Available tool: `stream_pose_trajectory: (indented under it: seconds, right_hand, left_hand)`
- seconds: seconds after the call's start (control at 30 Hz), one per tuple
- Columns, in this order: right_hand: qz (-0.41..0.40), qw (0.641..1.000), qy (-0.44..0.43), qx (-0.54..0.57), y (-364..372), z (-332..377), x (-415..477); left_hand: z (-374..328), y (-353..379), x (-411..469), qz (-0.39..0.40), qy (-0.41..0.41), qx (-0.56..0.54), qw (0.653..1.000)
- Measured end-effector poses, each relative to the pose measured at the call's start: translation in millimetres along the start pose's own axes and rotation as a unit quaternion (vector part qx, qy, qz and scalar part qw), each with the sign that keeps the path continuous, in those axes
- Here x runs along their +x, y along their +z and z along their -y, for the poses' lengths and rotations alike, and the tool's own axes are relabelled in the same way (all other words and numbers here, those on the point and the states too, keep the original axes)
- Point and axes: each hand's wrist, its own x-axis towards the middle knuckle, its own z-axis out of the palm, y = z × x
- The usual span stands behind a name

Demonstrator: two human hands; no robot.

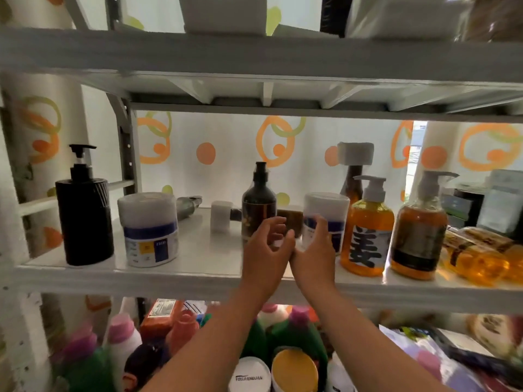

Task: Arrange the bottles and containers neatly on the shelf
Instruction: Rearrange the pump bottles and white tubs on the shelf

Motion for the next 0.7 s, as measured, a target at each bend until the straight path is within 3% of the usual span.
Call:
stream_pose_trajectory:
  seconds: [0.1,0.2,0.43,0.7]
  right_hand:
    - [0.014,0.999,0.02,-0.032,-7.3,-11.4,7.8]
    - [0.018,0.999,0.014,-0.034,-10.9,-17.8,11.3]
    - [0.042,0.999,0.018,-0.007,-5.0,-21.5,13.8]
    - [0.042,0.999,0.016,-0.015,-4.9,-23.0,10.7]
  left_hand:
    - [-5.6,20.7,8.4,0.015,0.017,0.011,1.0]
    - [-0.5,27.4,17.3,-0.053,0.031,0.05,0.997]
    - [21.1,19.6,32.1,-0.139,-0.083,0.129,0.978]
    - [27.5,11.5,53.4,-0.107,-0.088,0.171,0.976]
